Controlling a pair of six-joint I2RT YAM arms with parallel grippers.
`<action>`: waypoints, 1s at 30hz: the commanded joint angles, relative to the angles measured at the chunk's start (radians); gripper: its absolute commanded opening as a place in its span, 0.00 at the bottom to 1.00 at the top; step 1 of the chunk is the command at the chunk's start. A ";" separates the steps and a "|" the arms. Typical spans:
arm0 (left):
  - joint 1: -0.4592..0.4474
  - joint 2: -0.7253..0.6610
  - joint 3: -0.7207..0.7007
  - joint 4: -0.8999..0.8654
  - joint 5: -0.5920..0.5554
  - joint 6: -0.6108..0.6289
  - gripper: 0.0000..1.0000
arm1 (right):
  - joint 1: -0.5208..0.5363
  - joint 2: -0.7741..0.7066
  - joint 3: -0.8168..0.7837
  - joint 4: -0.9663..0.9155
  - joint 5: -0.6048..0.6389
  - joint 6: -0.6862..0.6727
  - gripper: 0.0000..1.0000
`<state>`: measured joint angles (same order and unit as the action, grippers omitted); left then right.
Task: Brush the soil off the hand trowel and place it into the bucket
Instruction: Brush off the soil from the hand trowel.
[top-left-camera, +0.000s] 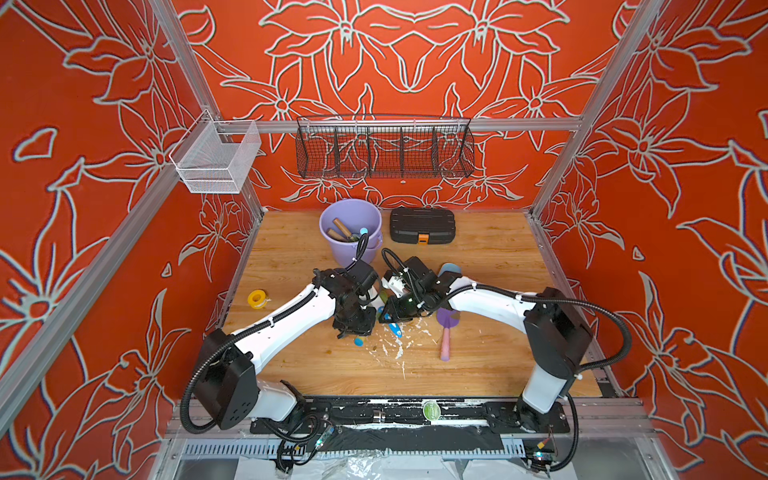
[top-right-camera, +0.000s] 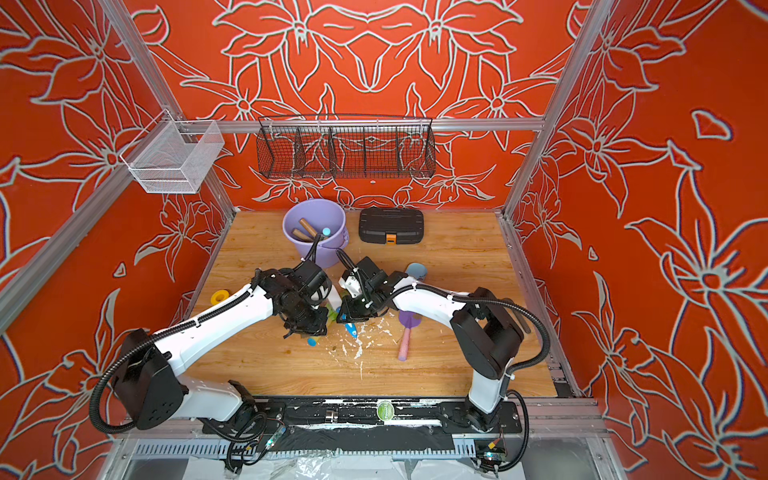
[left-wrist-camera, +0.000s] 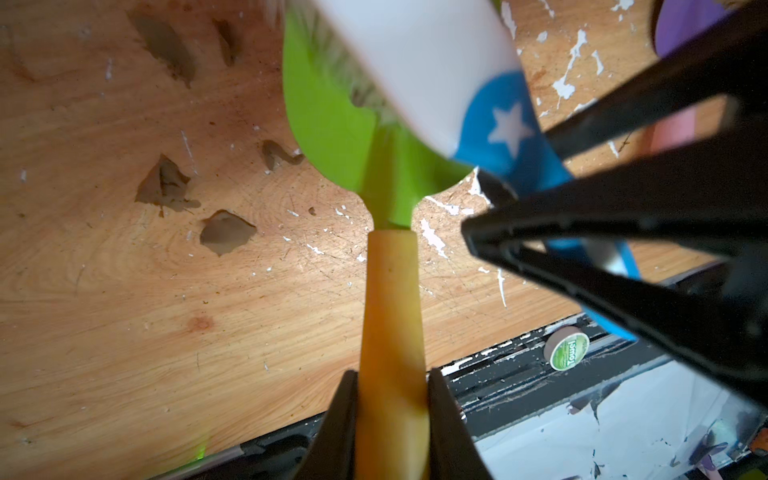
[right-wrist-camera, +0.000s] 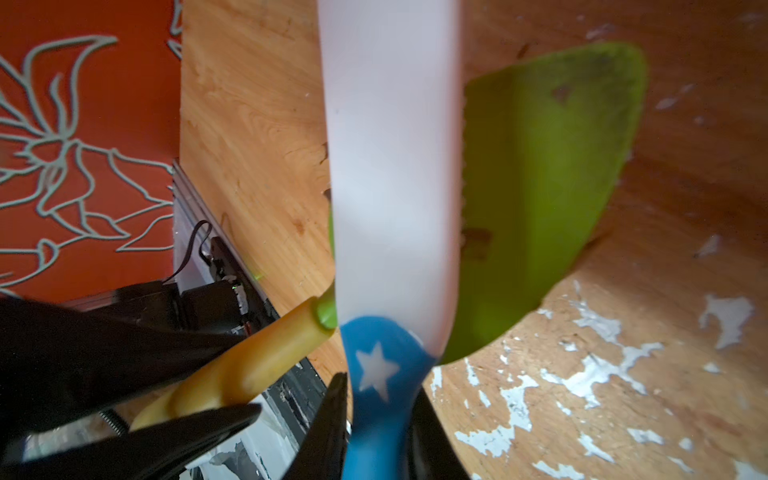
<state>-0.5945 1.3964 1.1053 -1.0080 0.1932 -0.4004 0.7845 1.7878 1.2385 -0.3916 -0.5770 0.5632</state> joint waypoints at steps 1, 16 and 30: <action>0.008 -0.040 0.026 -0.011 -0.009 0.018 0.00 | -0.013 0.019 0.086 -0.097 0.127 -0.071 0.00; 0.014 -0.031 0.025 -0.008 -0.007 0.017 0.00 | -0.012 -0.111 0.086 -0.083 0.080 -0.098 0.00; 0.014 -0.048 0.005 0.009 -0.001 0.014 0.00 | 0.013 0.028 0.064 -0.052 0.001 -0.054 0.00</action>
<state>-0.5831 1.3773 1.1049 -1.0031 0.1856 -0.3931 0.8165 1.7714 1.2774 -0.4412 -0.5930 0.5064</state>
